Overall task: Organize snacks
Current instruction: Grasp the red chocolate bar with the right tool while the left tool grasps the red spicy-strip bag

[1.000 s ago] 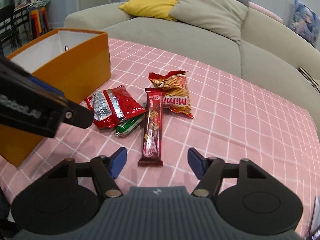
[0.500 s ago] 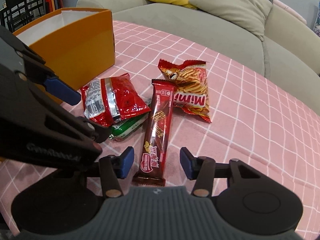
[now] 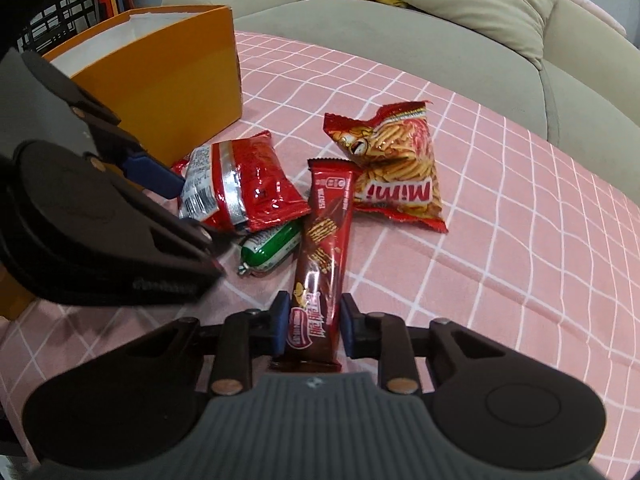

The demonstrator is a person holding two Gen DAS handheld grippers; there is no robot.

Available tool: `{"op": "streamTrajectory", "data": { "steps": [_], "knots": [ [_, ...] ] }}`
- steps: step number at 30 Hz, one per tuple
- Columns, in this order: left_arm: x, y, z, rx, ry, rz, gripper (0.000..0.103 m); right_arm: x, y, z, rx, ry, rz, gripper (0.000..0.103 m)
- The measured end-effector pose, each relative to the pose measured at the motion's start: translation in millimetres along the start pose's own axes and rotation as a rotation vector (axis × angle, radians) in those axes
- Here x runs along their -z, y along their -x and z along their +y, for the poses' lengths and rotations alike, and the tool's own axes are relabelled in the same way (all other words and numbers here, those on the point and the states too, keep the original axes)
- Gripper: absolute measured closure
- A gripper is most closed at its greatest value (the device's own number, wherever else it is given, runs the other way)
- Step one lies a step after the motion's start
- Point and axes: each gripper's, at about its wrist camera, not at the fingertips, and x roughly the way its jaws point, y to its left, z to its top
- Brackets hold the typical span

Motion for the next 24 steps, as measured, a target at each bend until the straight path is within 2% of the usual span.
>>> {"op": "streamTrajectory", "data": {
  "steps": [10, 19, 24],
  "knots": [
    [35, 33, -6, 0.059, 0.021, -0.025, 0.069, 28, 22, 1, 0.028, -0.054, 0.028, 0.082],
    [77, 64, -27, 0.18, -0.096, 0.003, 0.069, 58, 50, 7, 0.042, -0.175, 0.081, 0.082],
    [97, 69, -35, 0.207, -0.144, 0.009, 0.067, 73, 64, 19, 0.043, -0.212, 0.105, 0.082]
  ]
}}
